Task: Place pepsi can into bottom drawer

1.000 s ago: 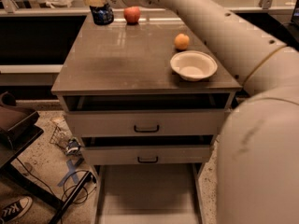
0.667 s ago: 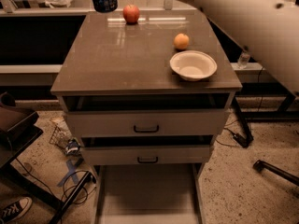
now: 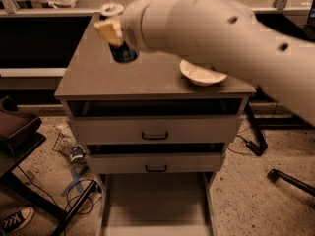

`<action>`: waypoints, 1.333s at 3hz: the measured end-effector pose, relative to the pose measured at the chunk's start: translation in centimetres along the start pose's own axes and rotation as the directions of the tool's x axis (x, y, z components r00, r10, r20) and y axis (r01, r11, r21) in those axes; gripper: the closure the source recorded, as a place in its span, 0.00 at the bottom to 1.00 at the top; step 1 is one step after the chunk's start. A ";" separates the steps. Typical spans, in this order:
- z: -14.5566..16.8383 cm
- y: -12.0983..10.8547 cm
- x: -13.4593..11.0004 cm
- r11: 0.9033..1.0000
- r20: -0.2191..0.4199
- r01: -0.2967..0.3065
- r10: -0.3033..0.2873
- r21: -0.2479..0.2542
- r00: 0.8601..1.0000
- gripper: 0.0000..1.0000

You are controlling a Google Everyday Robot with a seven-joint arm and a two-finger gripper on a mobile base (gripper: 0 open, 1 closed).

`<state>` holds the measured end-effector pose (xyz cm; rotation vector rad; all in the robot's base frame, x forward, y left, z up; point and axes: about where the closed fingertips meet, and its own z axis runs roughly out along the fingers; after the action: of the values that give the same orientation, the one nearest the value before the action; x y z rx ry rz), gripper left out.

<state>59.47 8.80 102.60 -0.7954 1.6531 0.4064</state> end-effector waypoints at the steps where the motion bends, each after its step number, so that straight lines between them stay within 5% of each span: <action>1: -0.6 2.0 11.2 0.998 -0.155 -0.065 0.062 -0.017 0.986 1.00; 2: -0.6 2.0 11.2 0.998 -0.155 -0.065 0.062 -0.017 0.986 1.00; 4: 2.4 2.3 14.5 0.988 -0.077 -0.110 0.102 -0.107 0.992 1.00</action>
Offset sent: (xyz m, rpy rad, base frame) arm -0.0177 -0.0162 -0.0818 -0.0377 0.1193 -0.0168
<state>58.55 7.97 87.82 -0.8147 1.7567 0.5546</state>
